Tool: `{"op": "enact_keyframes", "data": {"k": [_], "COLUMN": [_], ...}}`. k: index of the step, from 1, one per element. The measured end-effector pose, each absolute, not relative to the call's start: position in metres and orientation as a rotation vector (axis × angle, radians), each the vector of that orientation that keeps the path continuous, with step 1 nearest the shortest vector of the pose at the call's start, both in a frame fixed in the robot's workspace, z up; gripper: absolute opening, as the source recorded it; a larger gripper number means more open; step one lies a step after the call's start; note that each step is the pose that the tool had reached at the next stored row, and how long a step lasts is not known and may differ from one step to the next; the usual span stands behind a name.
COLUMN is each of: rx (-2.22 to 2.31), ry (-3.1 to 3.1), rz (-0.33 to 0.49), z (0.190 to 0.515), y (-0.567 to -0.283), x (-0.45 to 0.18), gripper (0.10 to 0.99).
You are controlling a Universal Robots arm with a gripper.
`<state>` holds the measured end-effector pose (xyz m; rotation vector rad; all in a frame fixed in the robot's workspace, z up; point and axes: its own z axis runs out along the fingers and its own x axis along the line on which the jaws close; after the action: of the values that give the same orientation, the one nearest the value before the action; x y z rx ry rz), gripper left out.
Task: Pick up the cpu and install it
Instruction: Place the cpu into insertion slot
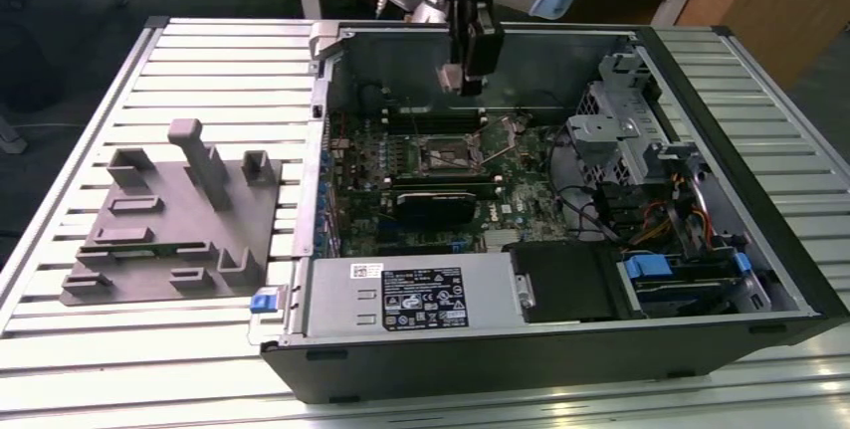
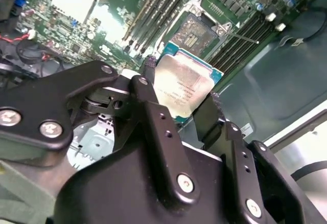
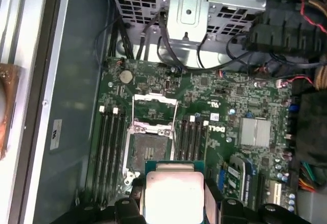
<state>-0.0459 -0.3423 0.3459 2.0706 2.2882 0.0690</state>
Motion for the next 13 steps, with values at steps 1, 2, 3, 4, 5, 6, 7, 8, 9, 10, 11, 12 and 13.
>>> {"op": "enact_keyframes", "data": {"k": [1, 2, 3, 4, 5, 6, 7, 8, 9, 10, 11, 12, 13], "rx": [2.071, 2.072, 2.075, 2.08, 2.089, 2.105, 2.121, 2.133, 2.137, 2.137, 2.137, 2.137, 2.137], "ry": [2.288, 2.287, 2.285, 2.281, 2.273, 2.257, 2.242, 2.23, 2.227, 2.226, 2.226, 2.226, 2.226], "rz": [0.069, 0.068, 0.068, 0.068, 0.067, 0.066, 0.066, 0.065, 0.065, 0.065, 0.065, 0.065, 0.065], "z": [0.344, 0.342, 0.341, 0.339, 0.337, 0.335, 0.334, 0.333, 0.332, 0.331, 0.33, 0.328, 0.326], "y": [-0.341, -0.34, -0.339, -0.339, -0.338, -0.338, -0.338, -0.338, -0.338, -0.337, -0.337, -0.335, -0.334], "x": [-0.045, -0.045, -0.044, -0.044, -0.044, -0.044, -0.044, -0.044, -0.044, -0.044, -0.044, -0.044, -0.044], "gripper": [0.545, 0.545, 0.545, 0.545, 0.545, 0.545, 0.545, 0.545, 0.545, 0.545, 0.545, 0.545, 0.545]}}
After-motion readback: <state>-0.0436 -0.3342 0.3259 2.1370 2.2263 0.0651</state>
